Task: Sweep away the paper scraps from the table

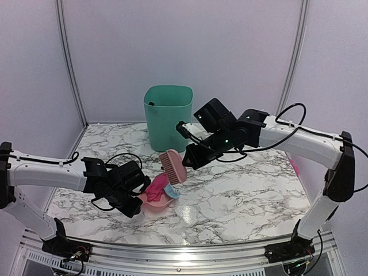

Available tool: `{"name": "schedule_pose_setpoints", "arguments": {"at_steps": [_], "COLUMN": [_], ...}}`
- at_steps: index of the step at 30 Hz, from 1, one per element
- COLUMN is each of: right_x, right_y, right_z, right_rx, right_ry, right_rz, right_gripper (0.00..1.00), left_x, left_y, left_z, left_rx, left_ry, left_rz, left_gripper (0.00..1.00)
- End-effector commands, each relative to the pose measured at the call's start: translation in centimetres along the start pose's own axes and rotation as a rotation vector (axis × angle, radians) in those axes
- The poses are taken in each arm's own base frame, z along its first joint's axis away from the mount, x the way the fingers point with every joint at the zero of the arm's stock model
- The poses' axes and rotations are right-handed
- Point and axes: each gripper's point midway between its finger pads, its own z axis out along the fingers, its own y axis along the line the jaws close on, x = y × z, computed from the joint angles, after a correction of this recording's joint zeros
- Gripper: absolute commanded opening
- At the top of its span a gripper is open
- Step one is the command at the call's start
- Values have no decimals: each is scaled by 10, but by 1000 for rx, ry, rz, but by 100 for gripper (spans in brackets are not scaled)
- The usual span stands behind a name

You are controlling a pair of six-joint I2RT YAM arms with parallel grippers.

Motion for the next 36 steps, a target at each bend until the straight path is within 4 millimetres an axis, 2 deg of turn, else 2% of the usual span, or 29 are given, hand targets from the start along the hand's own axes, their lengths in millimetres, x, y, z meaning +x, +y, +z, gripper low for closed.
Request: {"name": "schedule_pose_setpoints", "arguments": {"at_steps": [1,7,12,14,17,22,26,29,36], "right_x": [-5,-23,-29,-26,-15,21,48,59,52], "right_y": [-17,-49,-76,-85,-97,-112,-103,-87,-67], "right_z": [-11,-7,6,13,13,-8,-17,-9,19], "right_rx": [110,270,428,482,558,662,600,498,371], "right_ry": [-23,-54,-25,6,65,193,251,255,233], "right_rz": [-14,-5,-18,-25,-30,-7,14,18,-1], "right_gripper": [0,0,0,0,0,0,0,0,0], "left_x": [10,7,7,8,9,11,9,11,14], "left_y": [5,4,5,5,4,-1,-6,-13,-16], "left_z": [-1,0,2,3,7,8,5,6,14], "left_rx": [-21,-22,-26,-28,-30,-3,24,60,57], "left_ry": [19,17,18,22,34,53,53,71,116], "left_rz": [3,-2,-7,-3,4,34,74,106,158], "left_gripper": [0,0,0,0,0,0,0,0,0]}}
